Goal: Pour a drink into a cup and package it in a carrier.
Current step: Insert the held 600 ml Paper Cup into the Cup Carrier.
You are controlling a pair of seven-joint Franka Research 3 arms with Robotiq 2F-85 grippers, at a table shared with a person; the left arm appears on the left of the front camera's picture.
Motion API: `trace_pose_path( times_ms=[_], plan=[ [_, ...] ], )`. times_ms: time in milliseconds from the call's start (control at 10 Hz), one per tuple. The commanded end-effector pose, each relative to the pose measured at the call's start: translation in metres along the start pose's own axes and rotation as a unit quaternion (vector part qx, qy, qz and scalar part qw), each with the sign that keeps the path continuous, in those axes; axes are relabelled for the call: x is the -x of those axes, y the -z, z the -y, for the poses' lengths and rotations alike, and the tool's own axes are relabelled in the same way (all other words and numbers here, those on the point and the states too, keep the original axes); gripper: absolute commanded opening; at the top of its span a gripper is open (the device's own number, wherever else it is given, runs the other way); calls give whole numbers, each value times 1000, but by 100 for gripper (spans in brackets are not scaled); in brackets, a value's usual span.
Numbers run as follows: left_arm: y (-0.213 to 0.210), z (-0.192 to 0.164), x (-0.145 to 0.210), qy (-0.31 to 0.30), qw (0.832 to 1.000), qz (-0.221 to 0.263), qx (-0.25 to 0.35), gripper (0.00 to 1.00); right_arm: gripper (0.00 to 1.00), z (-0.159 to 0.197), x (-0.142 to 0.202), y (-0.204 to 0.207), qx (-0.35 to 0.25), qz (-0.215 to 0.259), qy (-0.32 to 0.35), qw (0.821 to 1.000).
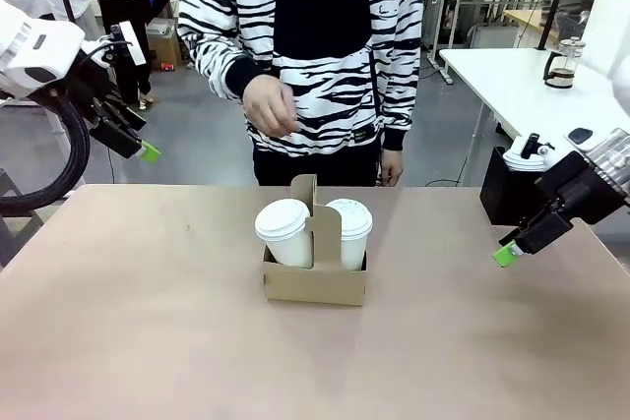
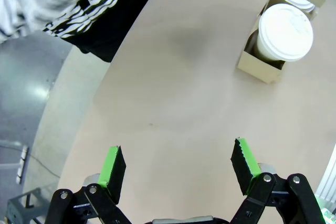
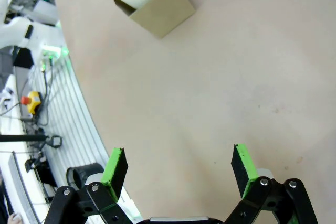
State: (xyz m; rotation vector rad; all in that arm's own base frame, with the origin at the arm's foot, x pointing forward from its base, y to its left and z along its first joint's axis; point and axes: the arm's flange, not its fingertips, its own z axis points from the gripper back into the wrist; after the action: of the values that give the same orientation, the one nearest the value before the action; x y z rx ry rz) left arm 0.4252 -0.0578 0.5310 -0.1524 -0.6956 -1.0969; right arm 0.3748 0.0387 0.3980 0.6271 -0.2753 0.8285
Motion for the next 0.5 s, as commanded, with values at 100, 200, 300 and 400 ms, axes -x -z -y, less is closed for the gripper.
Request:
trace_pose_path(
  times_ms=[100, 200, 300, 400],
  plan=[
    [0, -1, 1, 0, 1000, 3, 3, 100, 100, 2, 3, 1, -7, 12, -11, 1000],
    [0, -1, 1, 0, 1000, 3, 3, 100, 100, 2, 3, 1, -7, 12, -11, 1000],
    [0, -1, 1, 0, 1000, 3, 3, 100, 100, 2, 3, 1, -7, 12, -11, 1000],
    [0, -1, 1, 0, 1000, 3, 3, 100, 100, 2, 3, 1, -7, 12, -11, 1000]
  ],
)
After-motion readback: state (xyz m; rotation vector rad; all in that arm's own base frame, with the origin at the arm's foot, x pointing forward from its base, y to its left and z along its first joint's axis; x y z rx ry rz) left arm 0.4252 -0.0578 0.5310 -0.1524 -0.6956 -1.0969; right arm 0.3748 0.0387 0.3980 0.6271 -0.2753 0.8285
